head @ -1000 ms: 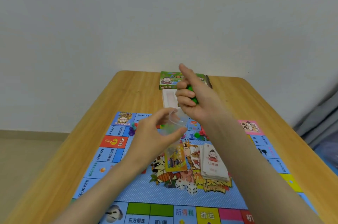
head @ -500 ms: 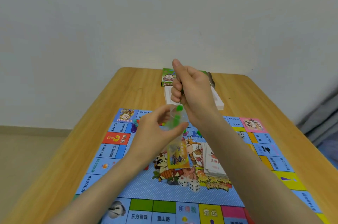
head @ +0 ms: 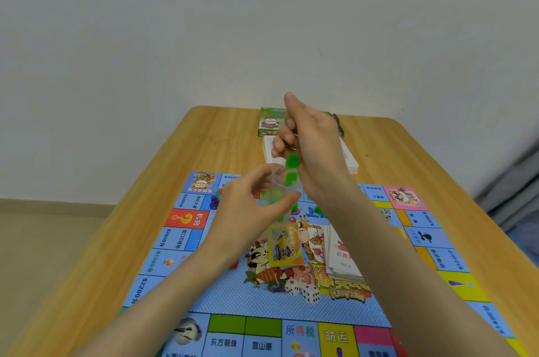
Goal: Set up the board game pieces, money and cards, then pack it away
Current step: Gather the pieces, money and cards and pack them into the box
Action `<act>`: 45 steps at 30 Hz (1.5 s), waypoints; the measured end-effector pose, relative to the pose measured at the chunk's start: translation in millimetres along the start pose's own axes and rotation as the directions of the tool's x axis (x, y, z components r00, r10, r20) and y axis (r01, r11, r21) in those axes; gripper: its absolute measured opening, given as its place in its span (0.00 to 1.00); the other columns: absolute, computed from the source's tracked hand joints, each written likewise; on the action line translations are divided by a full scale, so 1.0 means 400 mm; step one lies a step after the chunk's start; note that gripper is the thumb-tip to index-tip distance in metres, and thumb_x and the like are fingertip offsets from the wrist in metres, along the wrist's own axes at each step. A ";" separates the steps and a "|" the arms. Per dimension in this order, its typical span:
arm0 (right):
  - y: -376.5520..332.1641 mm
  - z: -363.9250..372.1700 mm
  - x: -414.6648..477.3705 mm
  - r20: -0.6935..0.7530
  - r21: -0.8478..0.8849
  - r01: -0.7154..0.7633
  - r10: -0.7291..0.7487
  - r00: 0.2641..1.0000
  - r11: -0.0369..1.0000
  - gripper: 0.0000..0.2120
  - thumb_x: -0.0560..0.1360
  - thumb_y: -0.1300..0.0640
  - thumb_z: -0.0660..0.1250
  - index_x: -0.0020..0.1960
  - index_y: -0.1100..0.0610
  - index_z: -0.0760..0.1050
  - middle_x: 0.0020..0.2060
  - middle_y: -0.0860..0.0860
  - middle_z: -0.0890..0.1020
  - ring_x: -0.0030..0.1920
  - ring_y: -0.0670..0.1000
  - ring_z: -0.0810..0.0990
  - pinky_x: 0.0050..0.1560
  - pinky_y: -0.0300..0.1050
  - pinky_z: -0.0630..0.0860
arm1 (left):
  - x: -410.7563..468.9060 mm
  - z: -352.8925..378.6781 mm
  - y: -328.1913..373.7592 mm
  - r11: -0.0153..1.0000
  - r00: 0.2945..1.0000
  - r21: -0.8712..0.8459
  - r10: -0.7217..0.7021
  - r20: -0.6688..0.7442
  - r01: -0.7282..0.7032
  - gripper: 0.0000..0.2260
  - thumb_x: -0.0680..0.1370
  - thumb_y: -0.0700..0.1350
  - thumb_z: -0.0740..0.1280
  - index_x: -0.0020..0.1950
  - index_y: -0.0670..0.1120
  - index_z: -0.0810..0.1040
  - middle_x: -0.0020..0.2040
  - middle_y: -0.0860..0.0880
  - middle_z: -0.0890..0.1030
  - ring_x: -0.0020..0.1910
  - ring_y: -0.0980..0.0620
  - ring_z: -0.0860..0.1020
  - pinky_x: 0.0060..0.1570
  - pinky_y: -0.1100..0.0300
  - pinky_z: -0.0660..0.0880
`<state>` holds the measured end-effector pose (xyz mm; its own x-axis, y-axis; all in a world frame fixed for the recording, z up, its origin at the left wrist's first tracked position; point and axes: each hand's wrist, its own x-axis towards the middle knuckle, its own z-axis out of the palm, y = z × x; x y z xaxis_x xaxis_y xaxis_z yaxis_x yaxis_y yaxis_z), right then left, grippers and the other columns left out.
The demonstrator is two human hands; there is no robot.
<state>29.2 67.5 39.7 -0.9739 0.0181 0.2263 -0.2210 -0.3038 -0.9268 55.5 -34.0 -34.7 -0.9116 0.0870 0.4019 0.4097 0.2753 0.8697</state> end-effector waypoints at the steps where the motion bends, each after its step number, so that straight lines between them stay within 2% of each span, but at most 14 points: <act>1: -0.002 0.001 0.000 -0.002 -0.004 -0.009 0.009 1.000 1.000 0.20 0.80 0.55 0.60 0.31 0.58 0.63 0.23 0.51 0.63 0.22 0.48 0.67 0.25 0.39 0.71 | -0.001 0.000 -0.001 1.000 1.000 0.001 -0.001 0.000 0.001 0.16 0.70 0.42 0.75 0.57 0.47 0.79 0.49 0.54 0.83 0.49 0.59 0.80 0.54 0.64 0.75; 8: -0.025 -0.019 0.013 0.012 0.007 -0.001 0.001 1.000 1.000 0.18 0.81 0.55 0.58 0.33 0.59 0.67 0.23 0.51 0.69 0.24 0.49 0.71 0.27 0.40 0.72 | -0.001 -0.008 0.003 1.000 1.000 -0.018 -0.022 -0.007 0.022 0.17 0.70 0.46 0.74 0.58 0.48 0.79 0.51 0.55 0.83 0.52 0.58 0.80 0.56 0.60 0.76; 10: -0.043 -0.053 0.025 0.043 -0.187 0.000 0.008 0.999 0.982 0.15 0.80 0.58 0.59 0.36 0.60 0.72 0.27 0.51 0.73 0.26 0.49 0.73 0.27 0.39 0.72 | 0.002 -0.016 0.007 0.999 0.999 -0.038 -0.025 -0.025 0.024 0.18 0.70 0.48 0.74 0.58 0.49 0.79 0.51 0.55 0.83 0.52 0.57 0.80 0.56 0.59 0.76; 11: -0.051 -0.075 0.030 0.072 -0.394 0.005 0.025 0.997 0.919 0.12 0.79 0.59 0.59 0.38 0.60 0.74 0.29 0.51 0.75 0.28 0.49 0.73 0.28 0.39 0.71 | 0.003 -0.021 0.011 0.998 0.999 -0.060 -0.022 -0.045 0.019 0.18 0.69 0.50 0.74 0.58 0.49 0.79 0.51 0.55 0.83 0.52 0.57 0.80 0.56 0.59 0.76; 12: -0.054 -0.098 0.034 0.104 -0.629 0.014 0.067 0.992 0.777 0.10 0.78 0.60 0.60 0.41 0.60 0.76 0.31 0.51 0.76 0.30 0.49 0.74 0.28 0.38 0.71 | 0.005 -0.026 0.016 0.997 0.997 -0.083 -0.018 -0.069 0.012 0.19 0.68 0.52 0.73 0.57 0.49 0.79 0.50 0.55 0.83 0.51 0.57 0.80 0.55 0.61 0.76; 14: -0.049 -0.139 0.040 0.141 -0.930 0.044 0.242 0.960 0.364 0.06 0.77 0.59 0.63 0.48 0.60 0.77 0.34 0.48 0.77 0.31 0.48 0.75 0.28 0.35 0.72 | 0.009 -0.037 0.027 0.993 0.994 -0.117 -0.013 -0.111 0.000 0.18 0.67 0.52 0.71 0.56 0.51 0.79 0.50 0.56 0.83 0.50 0.60 0.80 0.51 0.67 0.75; 16: -0.023 -0.157 0.039 0.113 -0.991 0.066 0.455 0.883 0.118 0.10 0.75 0.57 0.68 0.54 0.59 0.76 0.38 0.47 0.78 0.33 0.46 0.76 0.30 0.34 0.73 | 0.016 -0.049 0.034 0.991 0.990 -0.136 -0.007 -0.140 -0.013 0.13 0.70 0.48 0.72 0.54 0.52 0.79 0.48 0.59 0.83 0.48 0.63 0.80 0.47 0.72 0.73; 18: 0.011 -0.148 0.035 0.104 -0.994 0.104 0.543 0.833 0.031 0.17 0.72 0.55 0.72 0.58 0.57 0.73 0.41 0.48 0.76 0.34 0.45 0.75 0.31 0.36 0.72 | 0.022 -0.060 0.036 0.989 0.986 -0.144 0.004 -0.165 -0.028 0.10 0.72 0.42 0.72 0.51 0.54 0.79 0.46 0.62 0.83 0.47 0.64 0.80 0.45 0.73 0.73; 24: 0.097 -0.111 0.031 0.183 -0.964 0.253 0.484 0.856 -0.084 0.19 0.72 0.54 0.72 0.58 0.61 0.72 0.53 0.57 0.76 0.40 0.52 0.74 0.36 0.43 0.70 | 0.037 -0.084 0.031 0.988 0.969 -0.148 0.006 -0.247 -0.043 0.10 0.73 0.42 0.71 0.50 0.56 0.78 0.46 0.59 0.82 0.47 0.64 0.80 0.47 0.72 0.74; 28: 0.147 -0.097 0.039 0.214 -0.974 0.224 0.371 0.904 0.016 0.13 0.73 0.63 0.68 0.55 0.67 0.75 0.53 0.62 0.79 0.50 0.59 0.78 0.48 0.52 0.77 | 0.047 -0.099 0.031 0.990 0.958 -0.134 0.000 -0.285 -0.040 0.10 0.72 0.45 0.71 0.50 0.57 0.78 0.47 0.59 0.82 0.48 0.64 0.80 0.49 0.71 0.74; 33: 0.164 -0.089 0.040 0.230 -0.972 0.194 0.354 0.907 0.133 0.32 0.70 0.51 0.73 0.68 0.58 0.63 0.59 0.57 0.69 0.58 0.57 0.72 0.50 0.47 0.71 | 0.054 -0.110 0.027 0.990 0.946 -0.139 -0.009 -0.323 -0.038 0.09 0.72 0.46 0.71 0.51 0.56 0.78 0.48 0.58 0.82 0.48 0.62 0.80 0.49 0.70 0.75; 36: 0.174 -0.086 0.045 0.290 -0.957 0.255 0.388 0.875 0.139 0.35 0.73 0.50 0.70 0.74 0.51 0.57 0.65 0.57 0.64 0.62 0.59 0.72 0.56 0.49 0.71 | 0.056 -0.112 0.027 0.990 0.943 -0.133 -0.006 -0.332 -0.040 0.09 0.72 0.46 0.71 0.51 0.56 0.78 0.48 0.59 0.82 0.48 0.62 0.80 0.49 0.70 0.75; 39: 0.187 -0.072 0.061 0.357 -0.932 0.351 0.380 0.853 0.089 0.31 0.76 0.47 0.65 0.75 0.49 0.55 0.66 0.56 0.63 0.62 0.59 0.72 0.52 0.47 0.71 | 0.056 -0.111 0.023 0.992 0.944 -0.122 -0.008 -0.329 -0.035 0.09 0.73 0.46 0.71 0.51 0.56 0.78 0.48 0.59 0.82 0.49 0.63 0.80 0.49 0.70 0.75; 45: 0.220 -0.057 0.076 0.446 -0.848 0.513 0.346 0.825 -0.131 0.28 0.80 0.42 0.54 0.74 0.55 0.57 0.65 0.57 0.64 0.57 0.60 0.74 0.48 0.52 0.72 | 0.056 -0.110 0.013 0.993 0.947 -0.120 -0.026 -0.321 -0.014 0.10 0.73 0.46 0.71 0.53 0.54 0.78 0.50 0.57 0.82 0.51 0.59 0.80 0.53 0.65 0.76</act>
<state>-21.2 63.0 -41.9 -0.8570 -0.5153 -0.0003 -0.5152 0.8569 -0.0171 38.8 -72.5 -8.6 -0.8622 -0.2324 0.4502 0.4234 0.1574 0.8922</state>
